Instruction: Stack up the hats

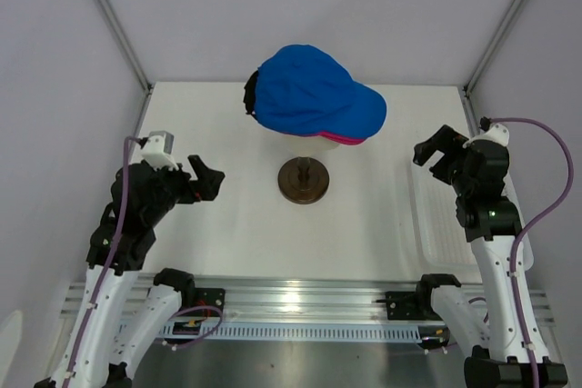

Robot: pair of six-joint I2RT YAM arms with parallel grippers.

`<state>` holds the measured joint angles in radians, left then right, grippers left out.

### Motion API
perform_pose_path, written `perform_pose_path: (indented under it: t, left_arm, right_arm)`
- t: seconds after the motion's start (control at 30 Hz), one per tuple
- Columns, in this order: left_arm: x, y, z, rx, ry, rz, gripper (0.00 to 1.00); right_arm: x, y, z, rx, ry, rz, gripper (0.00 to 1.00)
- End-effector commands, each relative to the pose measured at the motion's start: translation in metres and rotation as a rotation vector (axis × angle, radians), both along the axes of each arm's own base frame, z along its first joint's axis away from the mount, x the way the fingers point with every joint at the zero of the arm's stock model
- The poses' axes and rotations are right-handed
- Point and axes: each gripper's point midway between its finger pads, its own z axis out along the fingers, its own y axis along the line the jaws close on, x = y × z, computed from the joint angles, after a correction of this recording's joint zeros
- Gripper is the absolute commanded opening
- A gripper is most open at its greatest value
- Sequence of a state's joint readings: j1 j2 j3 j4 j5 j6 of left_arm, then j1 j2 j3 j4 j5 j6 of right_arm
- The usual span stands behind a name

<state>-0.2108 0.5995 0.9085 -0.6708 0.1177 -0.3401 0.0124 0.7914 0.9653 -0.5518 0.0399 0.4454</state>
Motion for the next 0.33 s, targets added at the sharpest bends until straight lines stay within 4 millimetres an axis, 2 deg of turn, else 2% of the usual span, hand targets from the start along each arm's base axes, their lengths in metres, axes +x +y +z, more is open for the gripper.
perform_pose_path:
  t: [0.0,0.3]
  left_arm:
    - [0.001,0.0,0.016,-0.008,-0.065,-0.004,1.0]
    - [0.006,0.006,0.017,-0.005,-0.069,0.038,1.0]
  right_arm:
    - [0.006,-0.001,0.024,0.013,-0.087,-0.012,0.99]
    - [0.005,-0.004,0.036,-0.017,-0.101,-0.012,1.0]
